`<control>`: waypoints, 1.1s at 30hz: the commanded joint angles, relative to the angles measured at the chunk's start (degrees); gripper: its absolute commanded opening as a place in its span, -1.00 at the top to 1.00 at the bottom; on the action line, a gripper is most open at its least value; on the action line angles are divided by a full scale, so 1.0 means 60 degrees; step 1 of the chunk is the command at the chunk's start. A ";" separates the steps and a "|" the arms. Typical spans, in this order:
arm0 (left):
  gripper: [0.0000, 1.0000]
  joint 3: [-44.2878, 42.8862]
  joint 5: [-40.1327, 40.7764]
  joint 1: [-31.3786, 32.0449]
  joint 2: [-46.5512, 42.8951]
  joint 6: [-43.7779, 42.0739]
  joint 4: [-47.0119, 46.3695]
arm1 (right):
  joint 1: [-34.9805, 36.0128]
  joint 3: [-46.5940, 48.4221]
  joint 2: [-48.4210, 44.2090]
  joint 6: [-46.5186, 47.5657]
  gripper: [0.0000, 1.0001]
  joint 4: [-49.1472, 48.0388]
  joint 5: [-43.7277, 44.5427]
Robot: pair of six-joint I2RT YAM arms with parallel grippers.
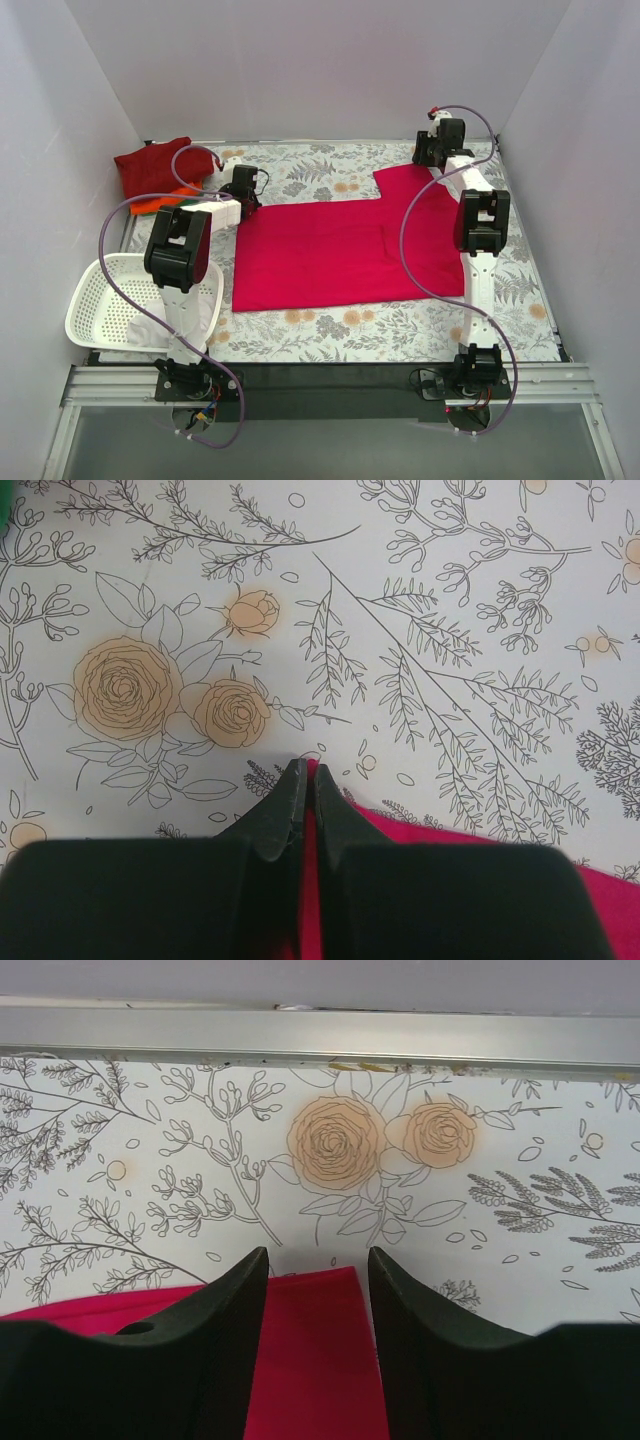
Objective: Fold and stack the t-shirts
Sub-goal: Fold the tshirt
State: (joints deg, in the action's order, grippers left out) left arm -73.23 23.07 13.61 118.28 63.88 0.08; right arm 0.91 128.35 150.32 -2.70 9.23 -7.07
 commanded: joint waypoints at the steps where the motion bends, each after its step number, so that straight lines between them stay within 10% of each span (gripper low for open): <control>1: 1.00 -0.0041 -0.0080 -0.0012 -0.0436 -0.0099 0.0222 | 0.0244 -0.0137 -0.0180 0.0361 0.20 0.0233 0.0211; 20: 1.00 -0.0055 -0.0110 -0.0026 -0.0406 -0.0085 0.0207 | 0.0244 -0.0416 -0.0342 0.0406 0.34 0.0907 0.1955; 33: 1.00 -0.0056 -0.0051 -0.0026 -0.0406 -0.0099 0.0149 | 0.0186 -0.0445 -0.0604 0.0289 0.97 0.0936 0.1604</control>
State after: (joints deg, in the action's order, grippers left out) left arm -73.23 22.92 13.61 118.28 63.88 0.05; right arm 2.48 127.26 149.47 -1.21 10.33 2.81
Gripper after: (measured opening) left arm 0.024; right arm 0.018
